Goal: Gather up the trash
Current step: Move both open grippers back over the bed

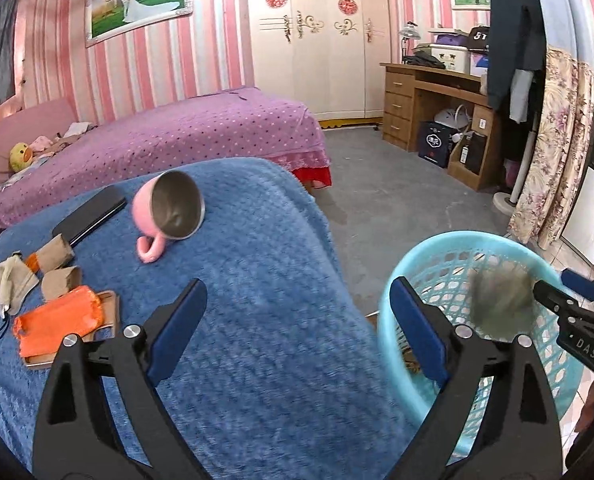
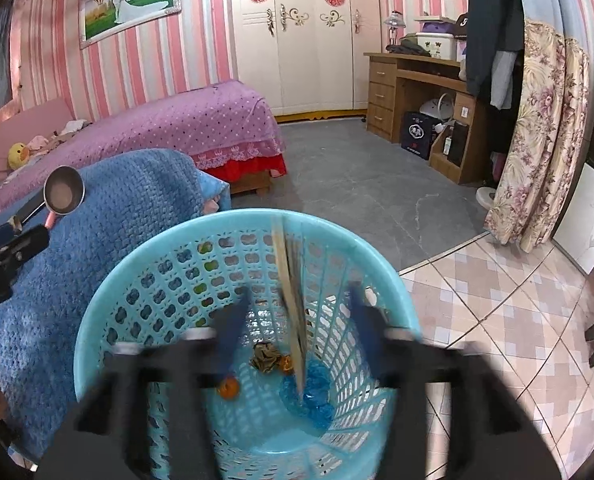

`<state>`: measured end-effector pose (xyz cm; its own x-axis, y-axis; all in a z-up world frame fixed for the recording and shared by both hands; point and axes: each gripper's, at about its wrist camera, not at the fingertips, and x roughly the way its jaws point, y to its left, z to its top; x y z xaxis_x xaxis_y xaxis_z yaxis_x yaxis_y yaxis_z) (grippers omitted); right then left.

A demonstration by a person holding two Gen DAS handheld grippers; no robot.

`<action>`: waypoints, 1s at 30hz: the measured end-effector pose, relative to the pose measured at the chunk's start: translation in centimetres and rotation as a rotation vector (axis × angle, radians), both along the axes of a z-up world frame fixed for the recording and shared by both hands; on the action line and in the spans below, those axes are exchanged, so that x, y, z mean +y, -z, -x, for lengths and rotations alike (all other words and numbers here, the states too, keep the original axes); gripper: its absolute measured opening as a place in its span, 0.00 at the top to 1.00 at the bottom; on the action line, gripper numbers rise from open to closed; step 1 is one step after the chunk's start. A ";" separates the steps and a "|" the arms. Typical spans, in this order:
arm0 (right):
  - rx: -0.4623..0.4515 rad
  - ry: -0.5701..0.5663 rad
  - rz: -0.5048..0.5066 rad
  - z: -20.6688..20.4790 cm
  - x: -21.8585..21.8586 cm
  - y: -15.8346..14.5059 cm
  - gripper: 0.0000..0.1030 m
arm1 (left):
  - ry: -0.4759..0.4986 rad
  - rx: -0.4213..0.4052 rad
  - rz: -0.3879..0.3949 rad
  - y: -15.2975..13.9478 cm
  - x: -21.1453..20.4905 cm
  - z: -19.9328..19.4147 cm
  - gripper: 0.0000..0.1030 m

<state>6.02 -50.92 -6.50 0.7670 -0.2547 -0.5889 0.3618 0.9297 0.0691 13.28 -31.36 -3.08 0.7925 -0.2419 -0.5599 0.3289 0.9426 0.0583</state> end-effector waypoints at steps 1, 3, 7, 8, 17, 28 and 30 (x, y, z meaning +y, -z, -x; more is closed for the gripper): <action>0.001 0.007 -0.001 0.0 0.0 -0.1 0.42 | -0.004 -0.001 -0.002 0.0 0.3 0.0 0.13; 0.002 0.023 0.004 0.0 0.1 -0.2 0.36 | -0.016 -0.003 -0.004 0.1 1.3 0.0 0.13; -0.017 0.053 0.021 0.0 0.7 -0.8 0.20 | -0.035 0.006 0.002 -0.1 3.0 -0.1 0.11; -0.021 0.063 0.028 -0.1 0.9 -1.0 0.17 | -0.042 0.004 0.004 -0.2 3.6 0.0 0.11; -0.038 0.070 0.042 -1.7 3.7 -2.1 0.10 | -0.092 -0.025 -0.011 -1.3 8.5 -0.1 0.07; -0.055 -0.017 0.026 -4.6 9.3 -2.9 0.10 | -0.203 -0.022 -0.035 -1.5 16.8 -1.4 0.06; -0.055 -0.038 0.030 -5.2 10.4 -3.0 0.10 | -0.231 -0.014 -0.037 -1.1 18.9 -1.8 0.06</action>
<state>11.25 -40.48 -3.54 0.8074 -0.2419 -0.5382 0.3227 0.9446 0.0596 15.10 -12.51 -2.02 0.8322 -0.0325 -0.5536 0.1031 0.9899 0.0969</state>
